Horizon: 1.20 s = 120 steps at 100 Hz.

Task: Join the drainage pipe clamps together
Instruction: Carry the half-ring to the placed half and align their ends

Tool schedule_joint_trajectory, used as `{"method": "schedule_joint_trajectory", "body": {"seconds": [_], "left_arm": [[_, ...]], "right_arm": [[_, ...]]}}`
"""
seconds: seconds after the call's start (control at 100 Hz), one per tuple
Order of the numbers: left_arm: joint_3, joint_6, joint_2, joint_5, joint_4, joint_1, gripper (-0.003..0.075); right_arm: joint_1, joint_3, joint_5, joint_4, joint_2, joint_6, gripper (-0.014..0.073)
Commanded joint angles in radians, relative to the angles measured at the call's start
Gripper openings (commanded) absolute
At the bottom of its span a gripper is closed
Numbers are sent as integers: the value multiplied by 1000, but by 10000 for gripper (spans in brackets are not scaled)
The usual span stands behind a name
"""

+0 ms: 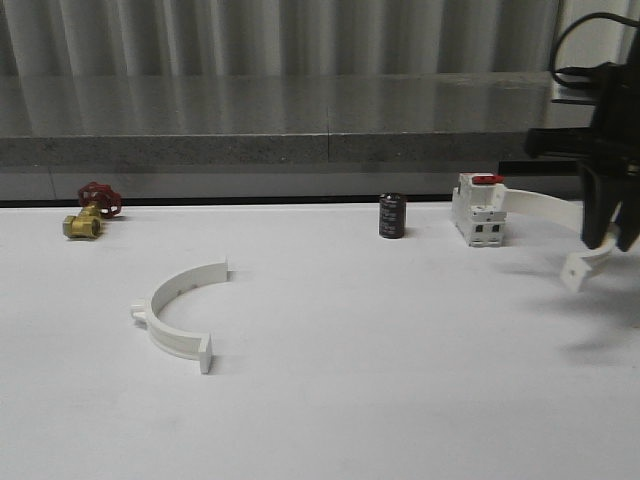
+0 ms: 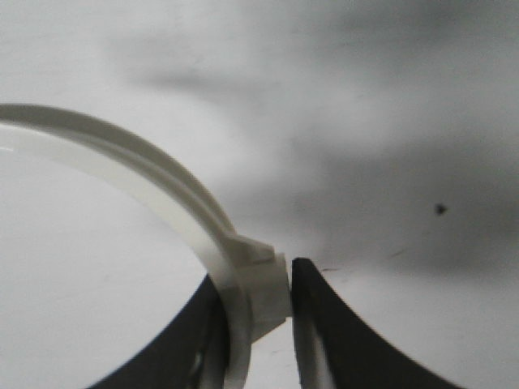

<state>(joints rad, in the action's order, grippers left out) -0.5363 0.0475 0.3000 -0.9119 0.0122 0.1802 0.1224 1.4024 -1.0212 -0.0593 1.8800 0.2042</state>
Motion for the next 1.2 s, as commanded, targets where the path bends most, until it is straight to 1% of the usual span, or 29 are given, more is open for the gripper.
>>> {"method": "schedule_joint_trajectory", "body": {"seconds": [0.0,0.21,0.34,0.5,0.64,0.76,0.89,1.19], "left_arm": [[-25,-1,9,60,3,-3,-21],[-25,-1,9,60,3,-3,-21],[-25,-1,9,60,3,-3,-21],[-25,-1,9,60,3,-3,-21],[-25,-1,9,60,3,-3,-21],[-25,-1,9,60,3,-3,-21],[-25,-1,9,60,3,-3,-21],[-25,-1,9,60,3,-3,-21]], "right_arm": [[75,28,-8,-10,-60,83,143],[259,28,44,-3,-52,294,143],[329,31,64,-3,-27,385,143],[395,86,53,-3,30,461,143],[442,162,46,-3,85,503,143],[465,237,6,2,148,510,143],[489,317,-4,8,208,521,143],[515,469,-50,12,311,535,143]]}}
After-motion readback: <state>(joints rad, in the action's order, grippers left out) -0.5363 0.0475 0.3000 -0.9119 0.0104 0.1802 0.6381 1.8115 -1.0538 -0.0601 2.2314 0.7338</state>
